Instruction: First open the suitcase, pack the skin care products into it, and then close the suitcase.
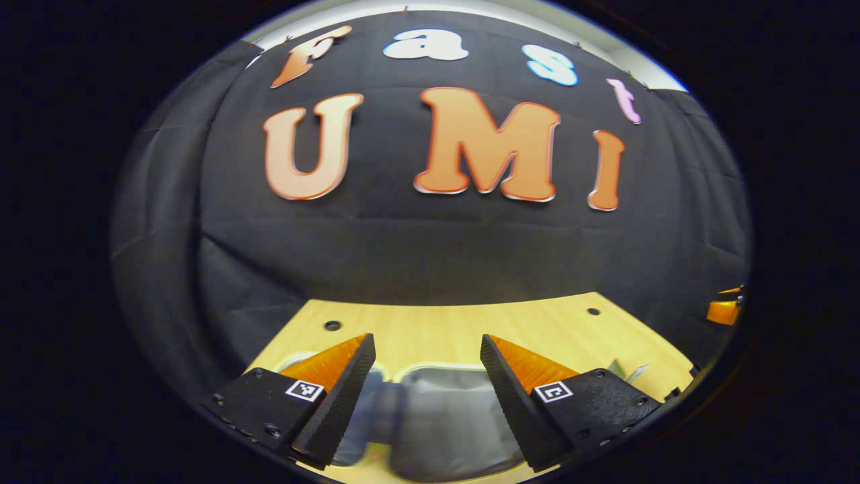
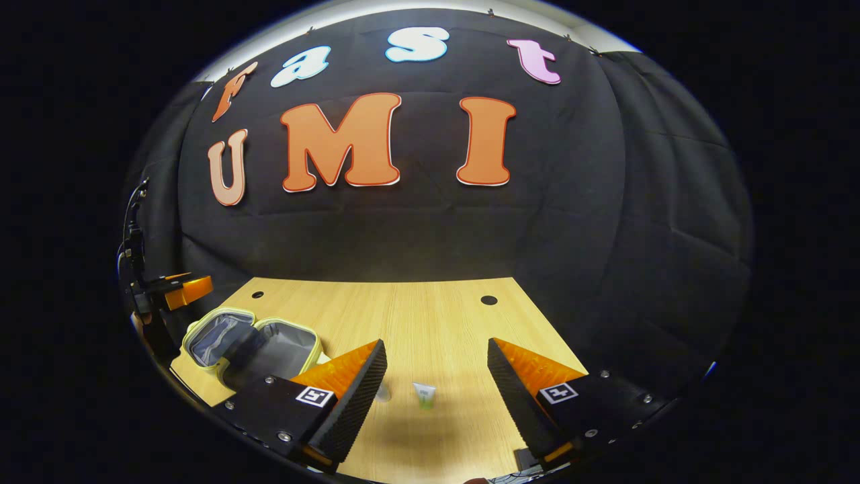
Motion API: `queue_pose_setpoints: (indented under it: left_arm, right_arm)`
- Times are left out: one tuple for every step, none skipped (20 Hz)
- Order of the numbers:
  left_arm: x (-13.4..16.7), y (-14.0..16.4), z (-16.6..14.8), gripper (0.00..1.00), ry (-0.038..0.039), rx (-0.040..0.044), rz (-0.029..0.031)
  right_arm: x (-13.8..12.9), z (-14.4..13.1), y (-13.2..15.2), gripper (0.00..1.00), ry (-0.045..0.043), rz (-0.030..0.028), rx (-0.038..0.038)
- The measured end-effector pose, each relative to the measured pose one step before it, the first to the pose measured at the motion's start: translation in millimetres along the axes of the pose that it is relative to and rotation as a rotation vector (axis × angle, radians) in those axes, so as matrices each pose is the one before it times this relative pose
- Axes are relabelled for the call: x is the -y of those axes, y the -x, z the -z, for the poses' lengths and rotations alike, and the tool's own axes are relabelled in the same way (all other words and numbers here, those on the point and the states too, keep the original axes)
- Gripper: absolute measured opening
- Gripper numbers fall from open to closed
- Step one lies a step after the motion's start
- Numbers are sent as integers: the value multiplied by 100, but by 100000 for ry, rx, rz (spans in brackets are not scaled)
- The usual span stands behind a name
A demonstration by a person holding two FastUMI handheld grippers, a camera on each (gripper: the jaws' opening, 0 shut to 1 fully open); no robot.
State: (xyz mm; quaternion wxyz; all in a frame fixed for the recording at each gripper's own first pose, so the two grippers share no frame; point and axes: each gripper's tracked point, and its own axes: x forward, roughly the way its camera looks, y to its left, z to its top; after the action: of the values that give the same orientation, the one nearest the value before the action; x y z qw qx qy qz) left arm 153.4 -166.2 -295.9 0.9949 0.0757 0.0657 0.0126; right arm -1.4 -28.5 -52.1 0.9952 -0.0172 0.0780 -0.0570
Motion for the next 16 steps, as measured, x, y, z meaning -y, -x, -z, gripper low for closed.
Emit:
queue_pose_setpoints:
  left_arm:
    - [3114,-362,-153,98,-1525,624,3466]
    - [3066,-433,-76,98,-1983,824,3043]
    - [3031,-428,195,98,-2500,479,3703]
    - [2818,-625,238,98,-1920,-15,3165]
    - [2683,-729,559,97,-802,-1215,3565]
    - [2260,-609,772,98,146,-1325,3528]
    - [2000,-928,496,98,453,-1053,2440]
    - [1694,-1053,705,96,73,-1258,2050]
    - [1646,-973,935,96,-484,-963,743]
    - [1289,-1040,937,96,-693,-1975,570]
    - [1074,-868,1017,96,-702,-2163,279]
    - [695,-730,899,96,-199,-1480,368]
    - [734,-759,846,96,61,-1217,280]
    - [512,-732,1058,96,257,-1803,-128]
    - [326,-645,1150,96,11,-2483,-422]
    - [279,-530,1395,96,-319,-3377,-453]
  right_arm:
    - [756,219,-179,96,-160,-215,-561]
    - [781,231,-102,95,-122,-26,-577]
    - [858,248,-166,95,-86,-62,-581]
    - [809,137,-82,95,-56,201,-517]
    - [943,232,-98,95,-43,362,-629]
    - [954,137,-40,96,-220,452,-467]
    - [865,103,-53,96,-386,496,-368]
    - [856,71,-52,96,-265,423,-501]
    - [775,169,-108,96,-101,638,-449]
    - [784,103,-40,96,34,614,-574]
    - [683,271,-98,96,112,486,-721]
    - [643,134,-66,96,193,269,-540]
    - [581,198,-109,96,350,369,-737]
    - [546,230,-102,96,339,362,-787]
    - [573,179,-105,96,155,328,-780]
    - [401,127,-100,96,10,126,-645]
